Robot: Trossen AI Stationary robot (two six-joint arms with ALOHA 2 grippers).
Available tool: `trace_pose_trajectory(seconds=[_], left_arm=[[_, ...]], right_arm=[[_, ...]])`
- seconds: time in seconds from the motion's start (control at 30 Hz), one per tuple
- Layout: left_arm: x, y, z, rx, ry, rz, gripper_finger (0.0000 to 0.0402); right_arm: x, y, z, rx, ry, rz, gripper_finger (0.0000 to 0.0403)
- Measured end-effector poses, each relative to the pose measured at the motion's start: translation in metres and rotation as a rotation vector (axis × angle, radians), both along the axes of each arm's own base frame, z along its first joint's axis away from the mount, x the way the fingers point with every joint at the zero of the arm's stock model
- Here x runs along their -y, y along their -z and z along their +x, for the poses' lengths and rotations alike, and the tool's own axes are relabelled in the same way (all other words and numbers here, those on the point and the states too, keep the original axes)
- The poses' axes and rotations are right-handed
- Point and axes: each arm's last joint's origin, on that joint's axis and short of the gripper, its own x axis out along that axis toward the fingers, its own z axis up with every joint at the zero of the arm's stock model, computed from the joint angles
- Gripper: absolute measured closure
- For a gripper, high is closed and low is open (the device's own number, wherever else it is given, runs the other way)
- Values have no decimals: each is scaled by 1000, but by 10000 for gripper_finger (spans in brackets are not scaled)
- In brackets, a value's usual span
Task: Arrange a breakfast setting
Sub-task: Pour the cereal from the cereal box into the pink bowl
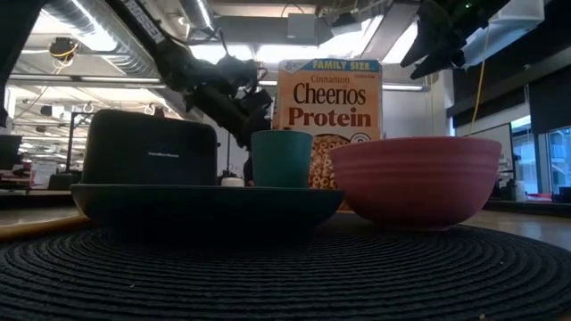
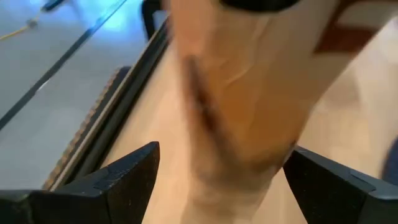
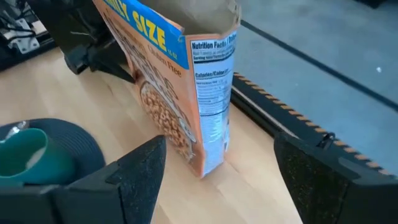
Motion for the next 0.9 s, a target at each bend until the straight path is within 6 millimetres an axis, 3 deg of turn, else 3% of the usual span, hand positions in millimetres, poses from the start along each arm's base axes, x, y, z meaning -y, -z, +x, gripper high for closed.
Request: trace_pose_trajectory(seconds=[0.17, 0.27, 0.73, 0.9], left_arm=[[1, 13, 9, 13, 45, 17, 77], [3, 18, 12, -19, 60, 74, 99], [1, 19, 13, -37, 34, 152, 347], [6, 10, 11, -32, 38, 127, 363]], right_arm=[[-1, 0, 0, 26, 6, 40, 113], [-1, 0, 1, 43, 0, 65, 113], [-2, 0, 1, 68, 5, 105, 114], [-2, 0, 0, 70, 8, 104, 114]])
